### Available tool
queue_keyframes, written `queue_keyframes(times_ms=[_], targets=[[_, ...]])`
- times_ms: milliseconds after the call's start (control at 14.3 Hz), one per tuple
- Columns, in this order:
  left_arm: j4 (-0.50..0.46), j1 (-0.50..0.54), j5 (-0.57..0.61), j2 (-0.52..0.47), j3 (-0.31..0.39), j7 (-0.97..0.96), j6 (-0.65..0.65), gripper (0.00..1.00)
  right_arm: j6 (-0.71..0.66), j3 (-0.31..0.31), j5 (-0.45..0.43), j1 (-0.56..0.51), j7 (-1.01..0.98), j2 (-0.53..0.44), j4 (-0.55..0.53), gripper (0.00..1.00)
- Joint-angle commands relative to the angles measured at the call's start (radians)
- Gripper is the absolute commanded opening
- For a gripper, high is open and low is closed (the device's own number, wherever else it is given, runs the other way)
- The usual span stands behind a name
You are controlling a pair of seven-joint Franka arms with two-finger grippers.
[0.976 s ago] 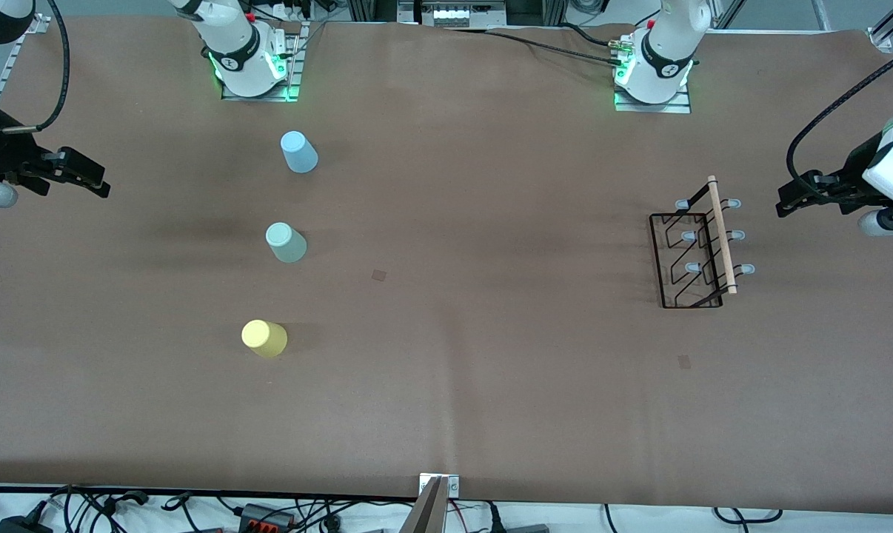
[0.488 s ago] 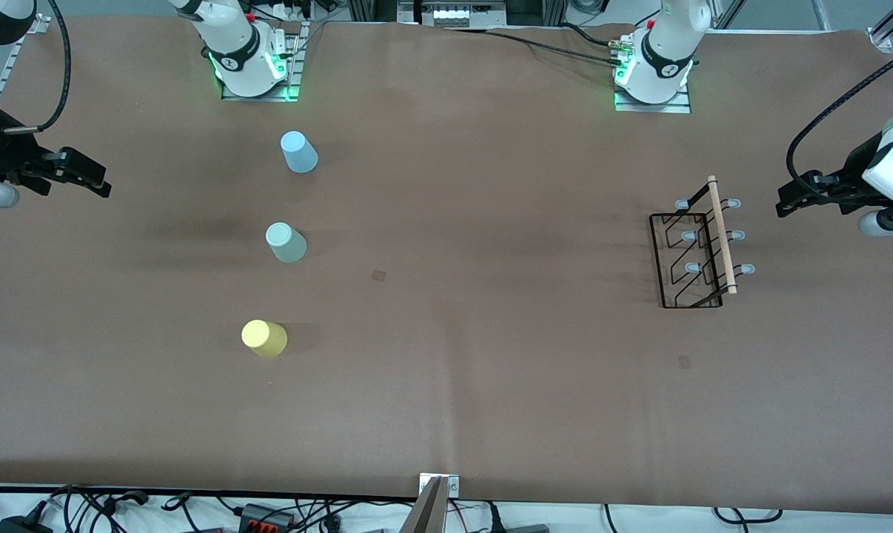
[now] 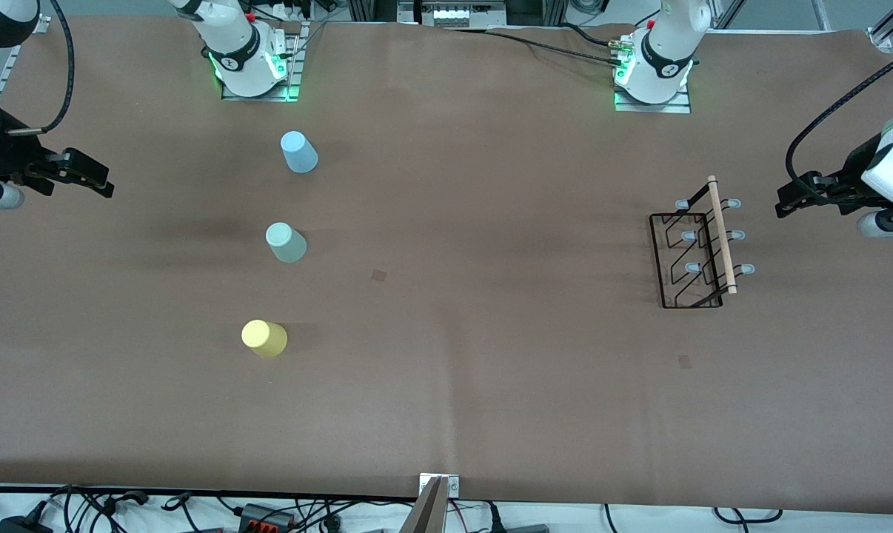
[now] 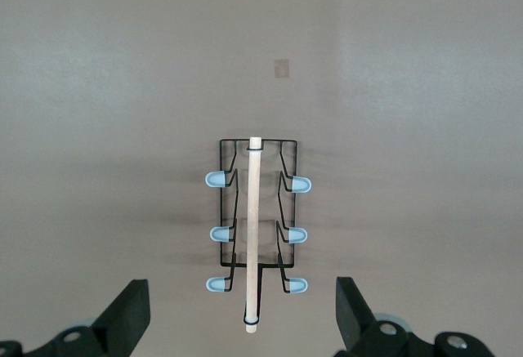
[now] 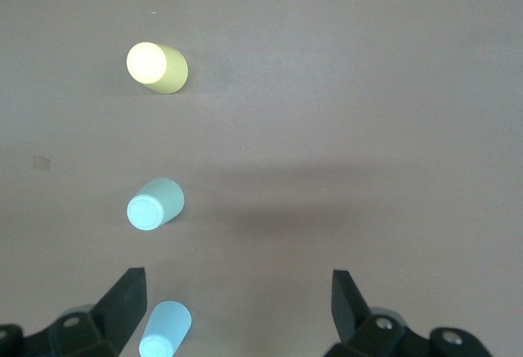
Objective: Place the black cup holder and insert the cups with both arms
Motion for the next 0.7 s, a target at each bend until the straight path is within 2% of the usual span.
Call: queue_keyframes(times_ms=[0,209,348,627], targets=[[0.014,-0.010,-0.006,0.022,-0.003,-0.002,0.000,1.00,0.015,0.003,-0.012,0.017,0.004,-0.007,-0.007,1.00],[0.028,-0.009,-0.009,0.068,-0.004,0.007,-0.018,1.00,0.041,0.003,-0.009,0.028,0.006,0.014,0.002,1.00],[0.013,-0.007,-0.006,0.115,-0.006,0.007,0.055,1.00,0.035,0.001,-0.011,0.026,0.004,0.036,0.014,1.00],[-0.189,0.007,-0.001,0.119,-0.006,0.062,0.264,1.00,0.047,0.003,-0.005,0.044,0.010,0.092,0.014,1.00]])
